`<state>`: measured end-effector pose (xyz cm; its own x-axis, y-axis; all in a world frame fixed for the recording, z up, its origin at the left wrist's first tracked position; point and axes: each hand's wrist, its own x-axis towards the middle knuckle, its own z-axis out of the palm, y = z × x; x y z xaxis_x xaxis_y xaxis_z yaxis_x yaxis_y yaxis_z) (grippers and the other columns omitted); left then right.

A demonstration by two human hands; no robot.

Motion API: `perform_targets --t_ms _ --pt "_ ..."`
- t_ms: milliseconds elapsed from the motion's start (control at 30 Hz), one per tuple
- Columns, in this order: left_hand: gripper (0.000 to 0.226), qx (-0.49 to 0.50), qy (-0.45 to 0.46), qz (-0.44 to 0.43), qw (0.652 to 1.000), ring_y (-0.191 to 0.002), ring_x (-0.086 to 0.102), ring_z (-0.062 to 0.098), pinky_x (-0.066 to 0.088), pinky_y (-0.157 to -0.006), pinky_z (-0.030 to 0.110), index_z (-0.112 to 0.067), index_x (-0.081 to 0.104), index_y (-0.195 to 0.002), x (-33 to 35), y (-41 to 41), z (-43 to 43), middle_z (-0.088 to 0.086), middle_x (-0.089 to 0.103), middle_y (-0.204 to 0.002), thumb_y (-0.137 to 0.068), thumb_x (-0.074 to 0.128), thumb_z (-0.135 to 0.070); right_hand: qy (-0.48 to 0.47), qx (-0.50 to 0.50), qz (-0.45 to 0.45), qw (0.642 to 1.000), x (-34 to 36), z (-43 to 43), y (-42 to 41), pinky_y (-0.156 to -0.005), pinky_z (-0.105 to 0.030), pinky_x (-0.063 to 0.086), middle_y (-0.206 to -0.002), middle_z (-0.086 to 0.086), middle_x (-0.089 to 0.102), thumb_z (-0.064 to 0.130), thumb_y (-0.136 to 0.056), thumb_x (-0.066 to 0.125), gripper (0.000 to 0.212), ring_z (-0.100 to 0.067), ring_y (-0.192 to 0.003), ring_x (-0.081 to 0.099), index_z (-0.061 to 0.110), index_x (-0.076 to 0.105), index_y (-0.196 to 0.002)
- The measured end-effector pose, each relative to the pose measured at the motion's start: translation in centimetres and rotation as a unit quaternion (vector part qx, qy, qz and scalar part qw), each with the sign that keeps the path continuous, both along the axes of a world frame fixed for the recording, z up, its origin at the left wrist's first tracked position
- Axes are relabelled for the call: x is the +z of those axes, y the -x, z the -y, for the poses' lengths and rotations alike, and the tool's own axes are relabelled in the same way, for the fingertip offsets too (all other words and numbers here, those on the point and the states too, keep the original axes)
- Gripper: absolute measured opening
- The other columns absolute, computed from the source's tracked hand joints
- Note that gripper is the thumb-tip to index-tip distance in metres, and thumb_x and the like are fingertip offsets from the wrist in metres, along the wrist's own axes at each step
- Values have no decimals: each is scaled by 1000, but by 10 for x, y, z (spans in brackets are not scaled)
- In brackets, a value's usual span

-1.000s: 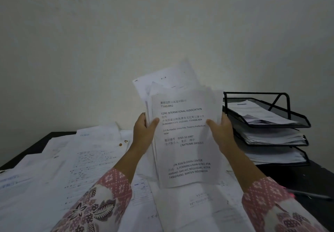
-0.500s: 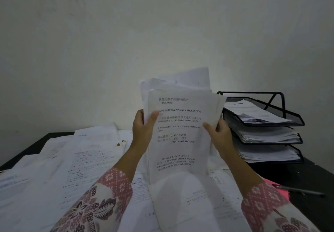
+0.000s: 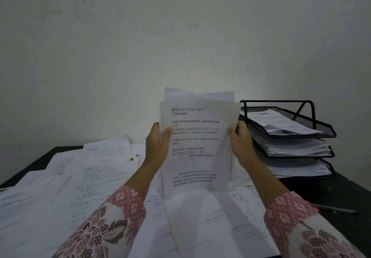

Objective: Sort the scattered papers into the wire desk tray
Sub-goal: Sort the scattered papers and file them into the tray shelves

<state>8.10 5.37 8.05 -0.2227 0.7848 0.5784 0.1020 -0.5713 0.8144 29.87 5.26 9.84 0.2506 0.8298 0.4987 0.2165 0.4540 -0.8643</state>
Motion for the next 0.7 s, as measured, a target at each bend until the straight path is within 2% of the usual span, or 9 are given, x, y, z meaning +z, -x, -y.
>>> perform_targets --t_ms 67,200,267,400,500,567,700 --pt "8 -13 -4 11 1000 -86 65 10 54 -67 20 -24 53 -94 1 -3 2 -4 64 -95 -98 46 -24 -2 -1 -6 1000 1 1 3 -67 -24 46 -88 5 52 10 -99 38 7 -9 -78 52 9 44 -104" --pt "11 -8 37 66 997 -80 59 7 49 -63 21 -13 46 -104 3 -8 5 -7 59 -91 -101 37 -18 -14 -10 -20 1000 4 2 5 -67 -18 44 -88 8 52 10 -100 37 14 -3 -77 51 8 43 -112" --pt "8 -1 56 56 997 -80 58 9 46 -62 23 -13 43 -106 0 -6 4 -7 58 -91 -99 38 -14 -15 -7 -35 999 3 3 4 -67 -17 43 -88 9 52 9 -100 37 13 -1 -77 51 9 42 -112" --pt "9 -35 49 22 998 -83 64 9 53 -60 20 -18 49 -101 -8 -7 7 -6 63 -95 -100 40 -22 4 25 -35 999 0 6 4 -66 -20 45 -92 10 54 14 -98 44 14 -3 -82 54 15 42 -111" --pt "10 -67 62 73 993 -85 65 13 54 -62 25 -20 49 -104 -9 -10 10 -3 64 -97 -100 40 -20 15 22 -20 999 -1 6 8 -66 -19 43 -90 12 53 12 -99 40 12 -4 -82 52 16 45 -108" --pt "10 -62 90 115 987 -84 62 15 51 -63 29 -16 45 -108 -8 -10 10 -2 61 -96 -100 39 -16 20 21 -36 999 -1 5 9 -65 -21 43 -91 11 53 12 -100 38 14 -4 -82 52 16 44 -111" --pt "8 -32 90 87 992 -86 63 12 50 -65 26 -22 51 -100 -16 -7 9 -4 63 -96 -99 43 -25 29 29 -72 997 -6 4 9 -66 -23 45 -93 7 57 15 -99 42 14 -7 -83 56 15 45 -112"
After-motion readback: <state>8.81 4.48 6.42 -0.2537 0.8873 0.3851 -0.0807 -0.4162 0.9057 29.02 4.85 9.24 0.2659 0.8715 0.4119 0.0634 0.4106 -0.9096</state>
